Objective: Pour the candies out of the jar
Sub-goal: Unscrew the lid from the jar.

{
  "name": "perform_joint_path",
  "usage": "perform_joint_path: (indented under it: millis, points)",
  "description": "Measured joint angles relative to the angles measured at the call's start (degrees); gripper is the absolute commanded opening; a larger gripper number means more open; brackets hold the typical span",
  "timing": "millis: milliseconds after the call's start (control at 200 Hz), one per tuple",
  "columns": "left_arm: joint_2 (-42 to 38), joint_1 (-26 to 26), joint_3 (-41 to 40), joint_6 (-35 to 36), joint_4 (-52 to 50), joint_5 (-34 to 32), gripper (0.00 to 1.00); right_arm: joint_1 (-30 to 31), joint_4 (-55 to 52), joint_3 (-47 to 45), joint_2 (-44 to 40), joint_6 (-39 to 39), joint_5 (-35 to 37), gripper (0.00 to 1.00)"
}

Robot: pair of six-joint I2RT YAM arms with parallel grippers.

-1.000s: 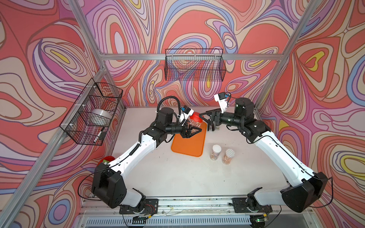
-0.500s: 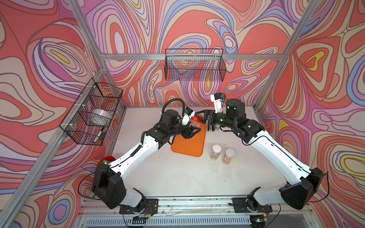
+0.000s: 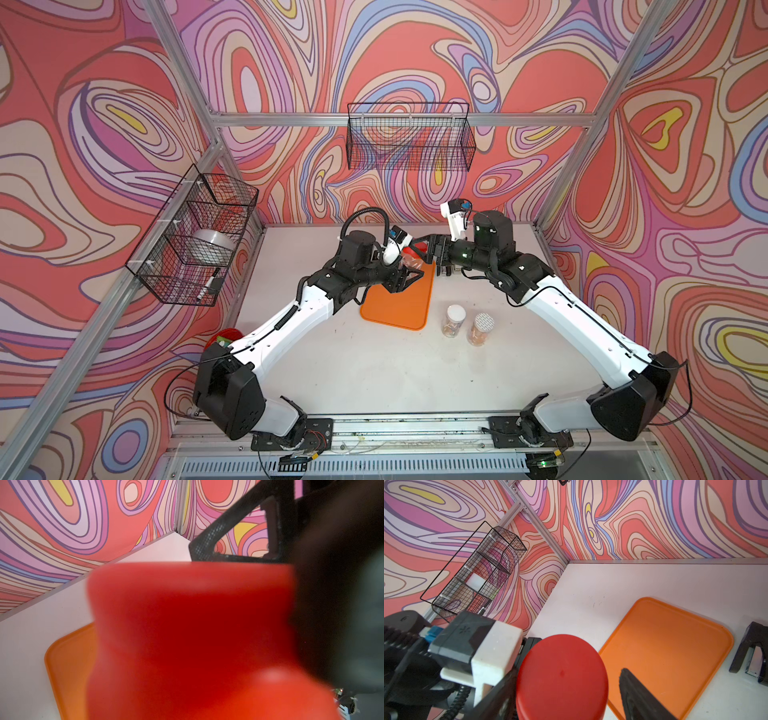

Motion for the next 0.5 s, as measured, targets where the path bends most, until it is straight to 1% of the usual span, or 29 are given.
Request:
perform_joint_path:
  millis: [150,501]
  points:
    - [0.0,0.2,0.0,0.0,0.5,2.6,0.0,0.0,-0.2,-0.3,0.1,-1.9,-1.8,0.83]
    - [0.1,0.9,0.0,-0.3,0.5,6.8,0.0,0.0,0.8,-0.7,0.2,-3.1,-3.1,0.82]
